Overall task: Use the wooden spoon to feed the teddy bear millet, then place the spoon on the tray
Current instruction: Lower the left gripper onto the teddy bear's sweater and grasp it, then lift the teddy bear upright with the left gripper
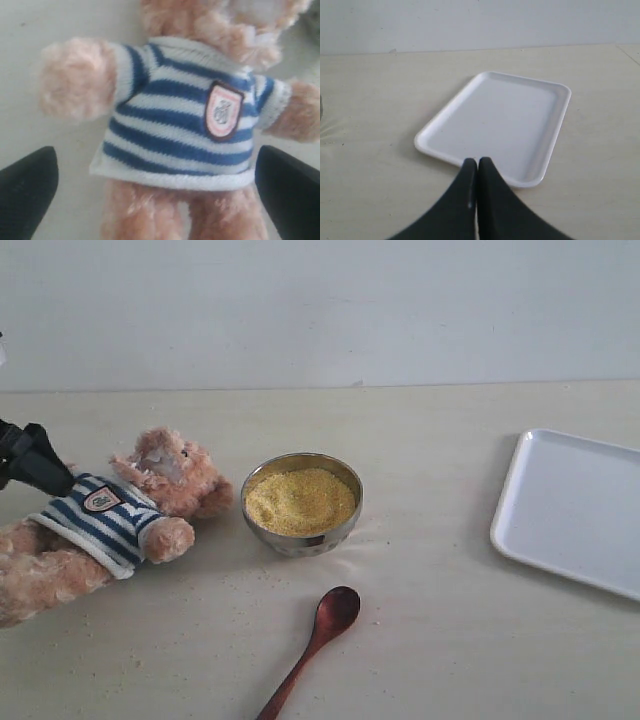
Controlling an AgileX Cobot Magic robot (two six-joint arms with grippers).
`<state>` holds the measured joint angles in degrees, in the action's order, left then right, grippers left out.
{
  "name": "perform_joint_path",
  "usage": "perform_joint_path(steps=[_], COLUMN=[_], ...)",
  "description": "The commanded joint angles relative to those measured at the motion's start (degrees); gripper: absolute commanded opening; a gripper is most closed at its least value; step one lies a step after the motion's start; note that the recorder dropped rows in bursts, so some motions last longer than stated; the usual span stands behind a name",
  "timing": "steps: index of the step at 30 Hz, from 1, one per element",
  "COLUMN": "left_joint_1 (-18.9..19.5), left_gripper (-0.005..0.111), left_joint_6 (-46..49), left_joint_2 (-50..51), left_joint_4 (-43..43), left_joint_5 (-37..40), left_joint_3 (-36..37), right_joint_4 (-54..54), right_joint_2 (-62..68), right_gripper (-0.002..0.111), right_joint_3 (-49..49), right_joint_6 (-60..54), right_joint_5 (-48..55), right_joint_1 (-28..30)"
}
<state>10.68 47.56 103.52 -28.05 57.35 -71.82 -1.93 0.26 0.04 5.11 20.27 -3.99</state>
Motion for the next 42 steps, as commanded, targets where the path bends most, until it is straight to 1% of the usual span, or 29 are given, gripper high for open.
perform_joint_path(steps=[1,5,10,14,18,22,23,24,25,26,28,30,31,32,37,40,42], left_joint_1=[0.1,0.1,0.1,0.1,0.1,0.1,0.1,0.1,0.1,0.1,0.1,0.1,0.1,0.1,0.2,0.3,0.7], left_gripper=[0.108,0.108,0.108,0.108,0.108,0.107,0.105,0.101,0.094,0.084,0.059,0.025,0.010,0.007,0.005,0.005,0.005], left_joint_6=[7.6,7.4,7.4,9.3,13.7,16.6,16.6,16.6,16.7,17.4,18.5,20.3,20.4,20.5,15.2,13.8,13.1], left_joint_2=[3.0,6.4,7.8,9.7,12.9,14.8,14.9,15.0,15.0,15.0,15.0,15.0,15.0,15.0,13.9,10.8,7.5], left_joint_4=[-6.4,-3.9,-4.7,-9.4,-15.1,-17.6,-17.8,-18.1,-18.4,-19.1,-20.4,-20.8,-21.0,-21.1,-21.1,-24.0,-27.9], left_joint_5=[-0.7,-1.5,-3.8,-3.8,-1.1,1.0,1.2,1.2,1.1,1.1,0.5,0.0,0.0,-0.2,-0.3,-0.4,-0.3], left_joint_3=[1.4,1.4,1.4,1.4,1.4,1.4,1.4,1.4,1.4,1.4,1.4,1.4,1.4,1.4,1.4,1.4,1.4], right_joint_4=[-0.1,-0.1,-0.1,-0.1,-0.1,-0.1,-0.1,-0.1,-0.1,-0.1,-0.1,-0.1,-0.1,-0.1,-0.1,-0.1,-0.1], right_joint_2=[-0.3,-0.3,-0.3,-0.3,-0.3,-0.3,-0.3,-0.3,-0.3,-0.3,-0.3,-0.3,-0.3,-0.3,-0.3,-0.3,-0.3], right_gripper=[0.000,0.000,0.000,0.000,0.000,0.000,0.000,0.000,0.000,0.000,0.000,0.000,0.000,0.000,0.000,0.000,0.000], right_joint_3=[0.0,0.0,0.0,0.0,0.0,0.0,0.0,0.0,0.0,0.0,0.0,0.0,0.0,0.0,0.0,0.0,0.0], right_joint_6=[0.0,0.0,0.0,0.0,0.0,0.0,0.0,0.0,0.0,0.0,0.0,0.0,0.0,0.0,0.0,0.0,0.0], right_joint_5=[-0.7,-0.7,-0.7,-0.7,-0.7,-0.7,-0.7,-0.7,-0.7,-0.7,-0.7,-0.7,-0.7,-0.7,-0.7,-0.7,-0.7], right_joint_1=[0.1,0.1,0.1,0.1,0.1,0.1,0.1,0.1,0.1,0.1,0.1,0.1,0.1,0.1,0.1,0.1,0.1])
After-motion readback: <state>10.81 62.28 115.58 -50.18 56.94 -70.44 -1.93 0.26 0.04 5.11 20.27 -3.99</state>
